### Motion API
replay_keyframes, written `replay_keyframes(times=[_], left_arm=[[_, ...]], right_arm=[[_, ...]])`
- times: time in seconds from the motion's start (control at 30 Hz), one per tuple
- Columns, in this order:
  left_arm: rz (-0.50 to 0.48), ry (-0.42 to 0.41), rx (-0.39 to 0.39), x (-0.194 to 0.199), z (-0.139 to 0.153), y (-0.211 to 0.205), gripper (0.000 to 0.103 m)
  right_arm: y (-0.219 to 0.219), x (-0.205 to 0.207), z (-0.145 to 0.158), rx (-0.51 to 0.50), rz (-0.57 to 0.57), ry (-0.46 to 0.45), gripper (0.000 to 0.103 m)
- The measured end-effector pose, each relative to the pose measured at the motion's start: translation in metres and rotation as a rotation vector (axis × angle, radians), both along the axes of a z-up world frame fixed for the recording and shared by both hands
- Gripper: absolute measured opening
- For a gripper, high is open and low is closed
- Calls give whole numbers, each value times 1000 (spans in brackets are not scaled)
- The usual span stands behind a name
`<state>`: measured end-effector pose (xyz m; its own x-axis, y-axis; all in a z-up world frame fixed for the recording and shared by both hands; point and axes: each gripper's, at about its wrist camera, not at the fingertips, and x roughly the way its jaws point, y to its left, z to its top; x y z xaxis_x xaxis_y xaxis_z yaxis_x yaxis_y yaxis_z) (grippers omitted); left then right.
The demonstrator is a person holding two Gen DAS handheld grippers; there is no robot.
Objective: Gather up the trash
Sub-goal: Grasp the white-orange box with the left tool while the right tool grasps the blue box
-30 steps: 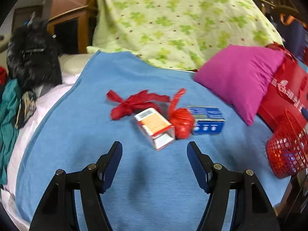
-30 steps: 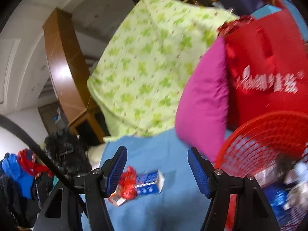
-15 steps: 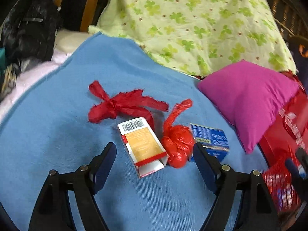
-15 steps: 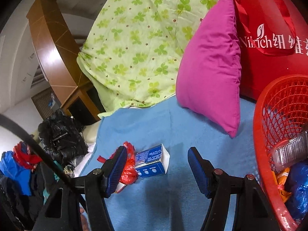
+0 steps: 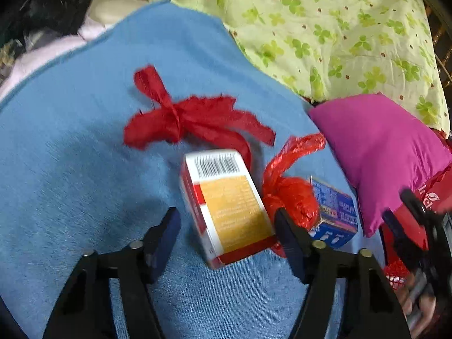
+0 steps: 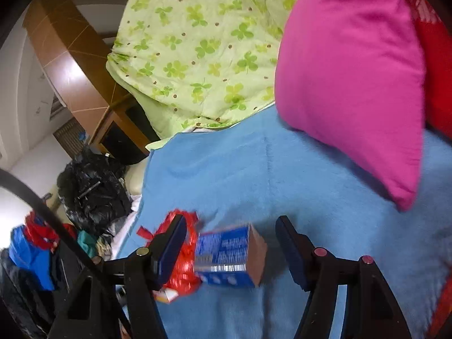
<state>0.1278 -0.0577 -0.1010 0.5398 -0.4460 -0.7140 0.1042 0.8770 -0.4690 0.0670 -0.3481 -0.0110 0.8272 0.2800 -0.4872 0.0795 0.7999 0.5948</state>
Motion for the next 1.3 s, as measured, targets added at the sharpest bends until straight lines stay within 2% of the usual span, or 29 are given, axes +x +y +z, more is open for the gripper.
replay_keyframes(times=[0.1,0.3,0.47,0.63,0.73,0.8,0.87,0.9,1.0,1.13,1.3], left_arm=[[-22,14,-27,1,-2,1,62],[-61,18,-13,1,1,5,60],[-72,24,3,-2,2,16,60],[-56,37,18,-4,2,30,60],[-43,25,55,-7,5,34,60],[-42,20,75,-9,7,36,60],[-45,18,83,-12,9,37,60],[-44,18,87,-14,10,38,60],[-50,12,109,-20,12,38,59],[-79,11,126,-26,16,35,58],[-96,3,144,-30,21,32,58]], right_arm=[[-2,26,-12,26,42,24,70],[7,65,-32,46,130,58,70],[22,76,-44,38,244,91,70],[45,58,-46,-37,402,154,70],[62,30,-42,-93,477,174,70],[79,8,-38,-164,508,182,70],[95,-9,-33,-250,516,176,70],[103,-17,-28,-320,493,159,70],[113,-24,-18,-409,412,126,70],[118,-16,-18,-392,362,145,70],[139,-10,-24,-481,335,168,70]])
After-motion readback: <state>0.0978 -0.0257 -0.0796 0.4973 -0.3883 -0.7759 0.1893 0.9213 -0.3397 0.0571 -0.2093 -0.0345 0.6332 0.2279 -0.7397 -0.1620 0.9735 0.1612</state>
